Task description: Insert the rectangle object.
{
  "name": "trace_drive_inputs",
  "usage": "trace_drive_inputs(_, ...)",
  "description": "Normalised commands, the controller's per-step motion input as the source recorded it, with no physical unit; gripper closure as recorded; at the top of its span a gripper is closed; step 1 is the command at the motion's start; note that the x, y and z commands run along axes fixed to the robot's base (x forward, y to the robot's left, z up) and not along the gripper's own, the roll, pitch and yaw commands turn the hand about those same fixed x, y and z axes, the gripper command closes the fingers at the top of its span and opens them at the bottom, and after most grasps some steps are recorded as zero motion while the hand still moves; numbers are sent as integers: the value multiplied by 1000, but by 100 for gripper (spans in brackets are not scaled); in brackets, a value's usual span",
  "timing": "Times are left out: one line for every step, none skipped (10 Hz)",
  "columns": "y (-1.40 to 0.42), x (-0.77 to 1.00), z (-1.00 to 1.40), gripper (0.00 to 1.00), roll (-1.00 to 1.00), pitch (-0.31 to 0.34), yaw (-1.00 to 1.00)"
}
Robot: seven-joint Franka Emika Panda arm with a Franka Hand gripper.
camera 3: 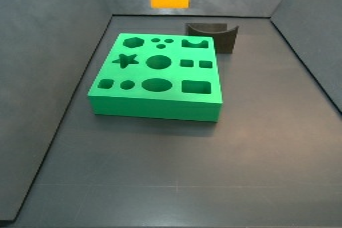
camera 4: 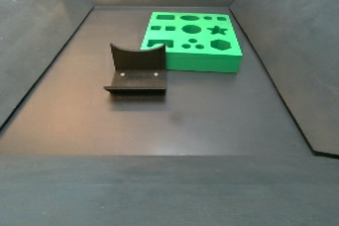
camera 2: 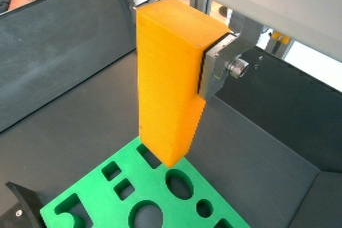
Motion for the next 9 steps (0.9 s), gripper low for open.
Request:
trace_drive_inputs(-151,314,-683,100,-197,0,-29)
trace_drive_inputs(37,83,-240,100,-203,0,-14)
trace_drive_inputs(0,-17,0,100,0,0,0)
trace_drive_inputs(3,31,-420,100,0,0,-49)
trace_drive_inputs(123,431,-903,100,-14,164,-77)
trace_drive_inputs(40,483,-811,100,-136,69,0)
trace_drive_inputs(94,349,-714,100,-194,66,0)
trace_drive_inputs(114,277,-657,100,-231,59,-23)
trace_drive_inputs(129,63,-603,100,-274,13,-91)
